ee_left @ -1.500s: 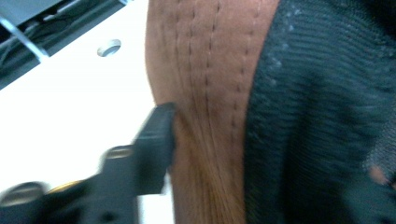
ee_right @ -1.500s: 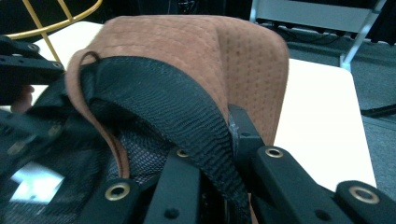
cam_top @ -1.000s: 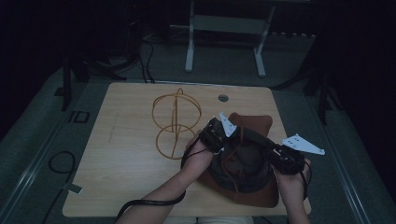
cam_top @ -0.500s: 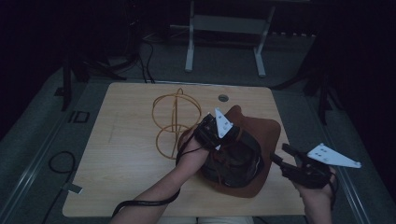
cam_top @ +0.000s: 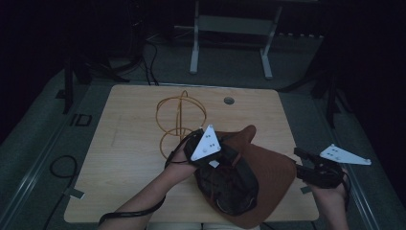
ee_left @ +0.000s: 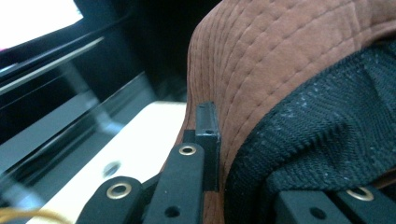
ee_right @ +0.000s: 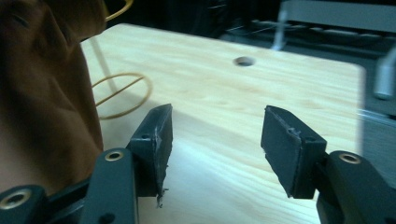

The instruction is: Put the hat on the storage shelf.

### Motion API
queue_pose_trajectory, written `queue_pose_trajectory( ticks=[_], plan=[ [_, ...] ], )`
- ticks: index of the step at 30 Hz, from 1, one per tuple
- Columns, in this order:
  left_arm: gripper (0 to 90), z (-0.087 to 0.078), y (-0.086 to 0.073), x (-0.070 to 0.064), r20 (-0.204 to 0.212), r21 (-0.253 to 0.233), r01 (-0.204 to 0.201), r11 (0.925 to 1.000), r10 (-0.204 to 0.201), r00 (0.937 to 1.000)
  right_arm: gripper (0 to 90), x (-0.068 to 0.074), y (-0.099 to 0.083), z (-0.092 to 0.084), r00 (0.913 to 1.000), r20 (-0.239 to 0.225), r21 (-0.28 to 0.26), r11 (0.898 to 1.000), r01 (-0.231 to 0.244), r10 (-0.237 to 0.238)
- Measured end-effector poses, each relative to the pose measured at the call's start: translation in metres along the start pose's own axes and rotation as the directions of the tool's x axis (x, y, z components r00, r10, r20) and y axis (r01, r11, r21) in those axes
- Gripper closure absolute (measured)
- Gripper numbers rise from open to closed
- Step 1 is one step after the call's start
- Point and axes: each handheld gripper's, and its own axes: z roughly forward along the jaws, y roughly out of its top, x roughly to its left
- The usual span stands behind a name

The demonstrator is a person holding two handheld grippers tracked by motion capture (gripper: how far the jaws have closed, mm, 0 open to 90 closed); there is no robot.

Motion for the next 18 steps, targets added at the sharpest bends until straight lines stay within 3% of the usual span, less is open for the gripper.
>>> queue_pose_trajectory(
  ticks=[1, 3, 5, 7, 10, 11, 12, 15, 18],
  plan=[
    [87.2, -0.003, -0.001, 0.000, 0.030, -0.028, 0.000, 0.9996, 0.001, 0.9995, 42.9, 0.009, -0.002, 0.012, 0.9973, -0.069, 0.003, 1.000, 0.024, -0.024],
    [87.2, -0.010, -0.003, 0.000, 0.099, -0.082, -0.015, 0.9965, 0.023, 0.9948, 42.8, 0.016, -0.003, 0.020, 0.9936, -0.107, 0.004, 0.999, 0.036, -0.036],
    [87.1, -0.015, -0.003, -0.003, 0.121, -0.113, -0.046, 0.9926, 0.060, 0.9908, 42.8, 0.024, -0.002, 0.026, 0.9855, -0.162, 0.002, 0.999, 0.051, -0.050],
    [87.1, -0.018, -0.003, -0.004, 0.145, -0.141, -0.060, 0.9881, 0.081, 0.9861, 42.6, 0.033, -0.002, 0.031, 0.9723, -0.224, -0.013, 0.998, 0.065, -0.066],
    [87.1, -0.021, -0.003, -0.006, 0.167, -0.171, -0.069, 0.9828, 0.098, 0.9809, 40.6, 0.049, 0.000, 0.037, 0.9347, -0.345, -0.045, 0.996, 0.076, -0.087],
    [87.1, -0.020, -0.003, -0.007, 0.172, -0.167, -0.071, 0.9833, 0.100, 0.9801, 39.4, 0.055, 0.001, 0.039, 0.9184, -0.384, -0.054, 0.995, 0.082, -0.097],
    [87.1, -0.020, -0.003, -0.007, 0.172, -0.167, -0.071, 0.9833, 0.100, 0.9801, 38.1, 0.066, 0.002, 0.043, 0.8945, -0.433, -0.065, 0.993, 0.093, -0.113],
    [87.1, -0.014, -0.002, -0.015, 0.135, -0.164, -0.083, 0.9830, 0.106, 0.9852, 36.8, 0.082, 0.007, 0.051, 0.8560, -0.498, -0.085, 0.990, 0.111, -0.139],
    [87.1, -0.010, 0.000, -0.020, 0.101, -0.162, -0.101, 0.9816, 0.119, 0.9878, 37.9, 0.091, 0.011, 0.060, 0.8451, -0.512, -0.091, 0.988, 0.125, -0.154]
  ],
)
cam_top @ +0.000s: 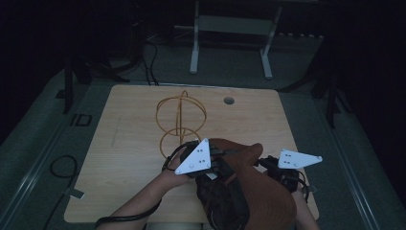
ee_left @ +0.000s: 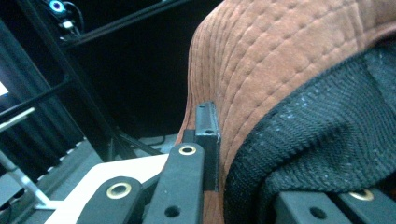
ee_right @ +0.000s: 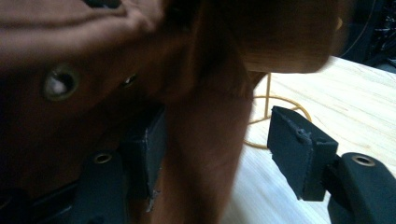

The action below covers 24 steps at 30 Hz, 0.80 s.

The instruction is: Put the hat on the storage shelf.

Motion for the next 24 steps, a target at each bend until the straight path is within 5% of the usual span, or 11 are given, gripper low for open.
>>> queue_pose_trajectory(
  ticks=[5, 6, 10, 20, 24],
  plan=[
    [87.0, 0.006, 0.001, -0.003, -0.017, 0.009, 0.002, 1.0000, -0.001, 0.9999, 38.1, -0.005, 0.004, 0.013, 0.9992, -0.033, -0.021, 1.000, -0.023, 0.022],
    [87.0, 0.011, 0.002, -0.004, -0.034, 0.050, -0.011, 0.9987, 0.013, 0.9994, 38.2, -0.007, 0.005, 0.016, 0.9991, -0.034, -0.023, 0.999, -0.028, 0.027],
    [86.9, 0.016, 0.002, -0.004, -0.057, 0.069, -0.003, 0.9976, 0.007, 0.9983, 39.3, -0.011, 0.007, 0.021, 0.9985, -0.041, -0.023, 0.999, -0.036, 0.036],
    [86.5, 0.023, 0.003, -0.010, -0.129, 0.098, -0.018, 0.9950, 0.030, 0.9912, 60.7, -0.019, 0.011, 0.026, 0.9925, -0.081, -0.045, 0.994, -0.095, 0.091],
    [86.0, 0.021, 0.002, -0.006, -0.099, 0.088, 0.009, 0.9961, 0.000, 0.9951, 75.0, -0.019, 0.011, 0.026, 0.9931, -0.077, -0.036, 0.995, -0.092, 0.089]
  ],
)
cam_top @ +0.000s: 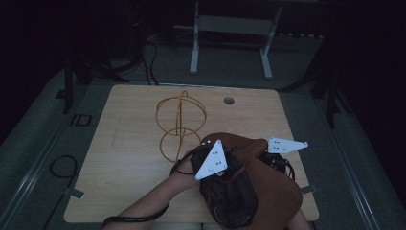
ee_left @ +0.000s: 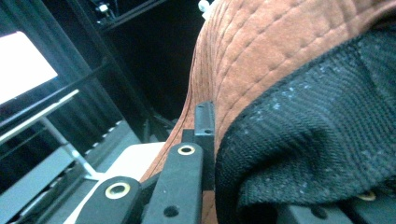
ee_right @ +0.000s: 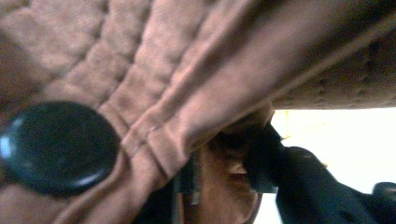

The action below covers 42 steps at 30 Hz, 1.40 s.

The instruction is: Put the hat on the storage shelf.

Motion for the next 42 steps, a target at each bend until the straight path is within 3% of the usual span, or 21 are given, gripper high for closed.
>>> queue_pose_trajectory(
  ticks=[2, 5, 6, 7, 13, 21, 25, 31, 35, 37, 38, 40, 42],
  plan=[
    [85.0, -0.001, 0.000, 0.002, 0.022, 0.004, 0.006, 1.0000, -0.006, 0.9997, 82.3, 0.001, 0.000, -0.001, 0.9998, 0.006, 0.014, 1.000, 0.019, -0.019],
    [83.3, -0.002, 0.001, 0.003, 0.034, 0.013, 0.009, 0.9999, -0.010, 0.9994, 84.5, 0.002, 0.000, -0.001, 0.9992, 0.012, 0.030, 0.999, 0.037, -0.037],
    [81.7, -0.002, 0.002, 0.006, 0.035, 0.021, 0.044, 0.9988, -0.045, 0.9984, 85.0, 0.003, 0.000, -0.001, 0.9989, 0.012, 0.033, 0.998, 0.045, -0.046],
    [74.1, -0.003, 0.003, 0.007, 0.033, 0.027, 0.051, 0.9983, -0.052, 0.9981, 85.2, 0.003, 0.000, -0.002, 0.9987, 0.002, 0.030, 0.998, 0.050, -0.050],
    [57.7, -0.013, 0.006, 0.017, 0.043, 0.023, 0.122, 0.9922, -0.123, 0.9914, 85.9, 0.003, 0.003, -0.014, 0.9979, 0.026, 0.007, 0.998, 0.059, -0.059],
    [56.0, -0.030, 0.000, 0.027, 0.031, 0.033, 0.188, 0.9816, -0.189, 0.9815, 85.9, -0.005, 0.017, -0.041, 0.9895, 0.132, -0.057, 0.996, 0.068, -0.060],
    [56.0, -0.038, -0.005, 0.029, 0.018, 0.049, 0.196, 0.9793, -0.197, 0.9802, 85.9, -0.013, 0.025, -0.050, 0.9818, 0.184, -0.083, 0.995, 0.062, -0.046],
    [56.0, -0.052, -0.019, 0.028, -0.004, 0.079, 0.222, 0.9718, -0.223, 0.9749, 85.9, -0.026, 0.039, -0.053, 0.9569, 0.287, -0.107, 0.991, 0.080, -0.046],
    [56.1, -0.062, -0.032, 0.025, -0.016, 0.106, 0.234, 0.9663, -0.234, 0.9721, 85.9, -0.036, 0.052, -0.050, 0.9423, 0.331, -0.106, 0.990, 0.091, -0.051],
    [56.4, -0.065, -0.035, 0.024, -0.017, 0.108, 0.238, 0.9652, -0.238, 0.9712, 85.8, -0.039, 0.055, -0.049, 0.9404, 0.337, -0.109, 0.990, 0.091, -0.049],
    [56.5, -0.073, -0.043, 0.022, -0.030, 0.114, 0.242, 0.9635, -0.241, 0.9702, 85.8, -0.044, 0.062, -0.046, 0.9323, 0.358, -0.105, 0.990, 0.094, -0.051],
    [56.5, -0.079, -0.050, 0.020, -0.051, 0.128, 0.242, 0.9616, -0.238, 0.9700, 85.8, -0.051, 0.068, -0.043, 0.9278, 0.370, -0.113, 0.989, 0.093, -0.045],
    [56.4, -0.085, -0.059, 0.018, -0.060, 0.144, 0.258, 0.9553, -0.252, 0.9658, 85.8, -0.057, 0.074, -0.039, 0.9231, 0.383, -0.124, 0.988, 0.092, -0.038]
  ],
)
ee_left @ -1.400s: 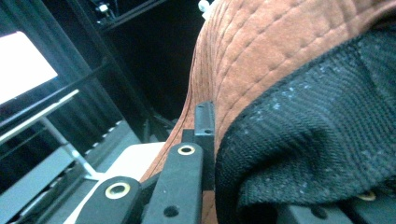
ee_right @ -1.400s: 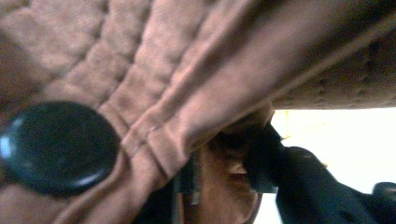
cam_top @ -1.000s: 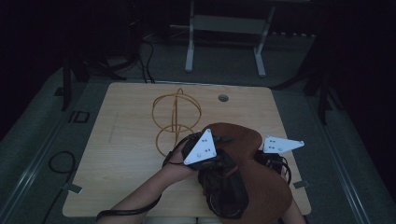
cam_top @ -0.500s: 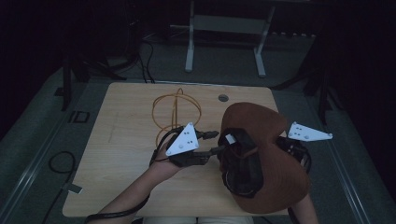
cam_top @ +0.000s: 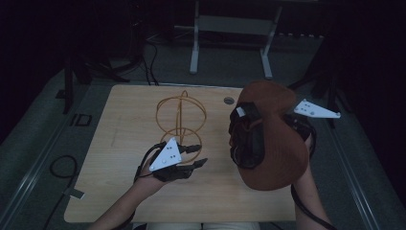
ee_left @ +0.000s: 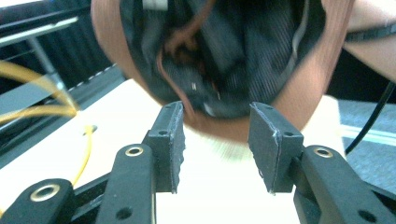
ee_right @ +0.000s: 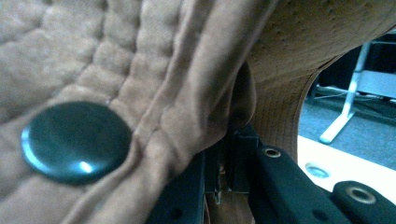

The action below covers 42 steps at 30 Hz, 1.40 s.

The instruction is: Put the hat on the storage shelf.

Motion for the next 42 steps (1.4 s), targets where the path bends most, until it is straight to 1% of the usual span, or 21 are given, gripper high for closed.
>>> queue_pose_trajectory(
  ticks=[6, 8, 12, 15, 17, 18, 19, 20, 23, 25, 26, 27, 28, 29, 31, 34, 36, 37, 40, 41, 42],
  plan=[
    [56.4, -0.015, -0.031, 0.006, -0.036, 0.022, 0.068, 0.9974, -0.068, 0.9971, 85.8, -0.010, 0.015, 0.021, 0.9994, 0.032, -0.006, 1.000, -0.011, 0.011],
    [56.4, -0.019, -0.042, 0.007, -0.056, 0.045, 0.067, 0.9967, -0.065, 0.9963, 85.8, -0.012, 0.021, 0.028, 0.9993, 0.032, -0.010, 1.000, -0.021, 0.021],
    [56.4, -0.030, -0.066, 0.009, -0.083, 0.063, 0.113, 0.9916, -0.107, 0.9907, 85.8, -0.014, 0.032, 0.042, 0.9989, 0.042, -0.015, 1.000, -0.022, 0.022],
    [56.0, -0.039, -0.083, 0.011, -0.129, 0.092, 0.142, 0.9856, -0.129, 0.9832, 85.7, -0.015, 0.040, 0.053, 0.9986, 0.050, -0.009, 1.000, -0.018, 0.019],
    [52.3, -0.044, -0.093, 0.014, -0.195, 0.135, 0.176, 0.9752, -0.148, 0.9695, 85.7, -0.015, 0.043, 0.061, 0.9984, 0.054, -0.010, 1.000, -0.016, 0.016],
    [50.0, -0.048, -0.099, 0.015, -0.216, 0.134, 0.192, 0.9722, -0.160, 0.9630, 85.7, -0.015, 0.044, 0.065, 0.9983, 0.055, -0.008, 1.000, -0.017, 0.017],
    [48.3, -0.048, -0.099, 0.015, -0.216, 0.134, 0.192, 0.9722, -0.160, 0.9630, 85.7, -0.015, 0.044, 0.065, 0.9983, 0.055, -0.008, 1.000, -0.017, 0.017],
    [43.8, -0.054, -0.109, 0.019, -0.272, 0.154, 0.236, 0.9596, -0.188, 0.9437, 85.7, -0.016, 0.045, 0.072, 0.9981, 0.055, -0.008, 1.000, -0.026, 0.027],
    [27.5, -0.065, -0.123, 0.024, -0.333, 0.161, 0.312, 0.9364, -0.246, 0.9101, 85.7, -0.015, 0.047, 0.084, 0.9976, 0.063, 0.000, 1.000, -0.029, 0.029],
    [15.7, -0.073, -0.133, 0.027, -0.379, 0.170, 0.354, 0.9197, -0.271, 0.8850, 85.7, -0.014, 0.047, 0.091, 0.9974, 0.067, 0.005, 1.000, -0.025, 0.024],
    [13.2, -0.076, -0.138, 0.028, -0.391, 0.166, 0.366, 0.9156, -0.280, 0.8769, 85.7, -0.013, 0.048, 0.095, 0.9971, 0.072, 0.009, 1.000, -0.025, 0.024],
    [9.5, -0.080, -0.142, 0.028, -0.416, 0.169, 0.381, 0.9088, -0.285, 0.8637, 85.7, -0.012, 0.048, 0.099, 0.9972, 0.071, 0.012, 1.000, -0.027, 0.026],
    [6.4, -0.083, -0.145, 0.028, -0.444, 0.167, 0.394, 0.9039, -0.288, 0.8486, 85.7, -0.011, 0.048, 0.103, 0.9969, 0.075, 0.016, 1.000, -0.024, 0.023],
    [4.2, -0.087, -0.148, 0.028, -0.463, 0.154, 0.404, 0.9018, -0.295, 0.8357, 85.7, -0.011, 0.049, 0.107, 0.9966, 0.081, 0.023, 1.000, -0.021, 0.019],
    [3.6, -0.096, -0.152, 0.028, -0.491, 0.126, 0.433, 0.8925, -0.323, 0.8091, 85.7, -0.009, 0.053, 0.115, 0.9961, 0.087, 0.027, 0.999, -0.017, 0.014],
    [3.7, -0.106, -0.154, 0.028, -0.536, 0.092, 0.442, 0.8923, -0.330, 0.7774, 85.6, -0.002, 0.061, 0.127, 0.9964, 0.084, 0.033, 0.999, -0.008, 0.005],
    [4.1, -0.110, -0.155, 0.029, -0.544, 0.074, 0.443, 0.8934, -0.336, 0.7688, 85.6, 0.007, 0.068, 0.135, 0.9973, 0.074, 0.036, 0.999, -0.001, -0.002],
    [4.2, -0.111, -0.156, 0.030, -0.556, 0.073, 0.442, 0.8942, -0.331, 0.7621, 85.5, 0.012, 0.071, 0.140, 0.9972, 0.073, 0.042, 0.999, 0.008, -0.011],
    [5.2, -0.112, -0.157, 0.031, -0.557, 0.060, 0.447, 0.8928, -0.341, 0.7571, 85.2, 0.030, 0.077, 0.155, 0.9984, 0.047, 0.055, 0.998, 0.030, -0.032],
    [5.2, -0.112, -0.157, 0.030, -0.558, 0.060, 0.444, 0.8941, -0.339, 0.7578, 85.0, 0.035, 0.078, 0.160, 0.9987, 0.036, 0.062, 0.998, 0.034, -0.036],
    [5.2, -0.112, -0.157, 0.031, -0.551, 0.063, 0.442, 0.8949, -0.338, 0.7629, 84.8, 0.041, 0.078, 0.165, 0.9989, 0.018, 0.070, 0.997, 0.042, -0.043]
  ],
)
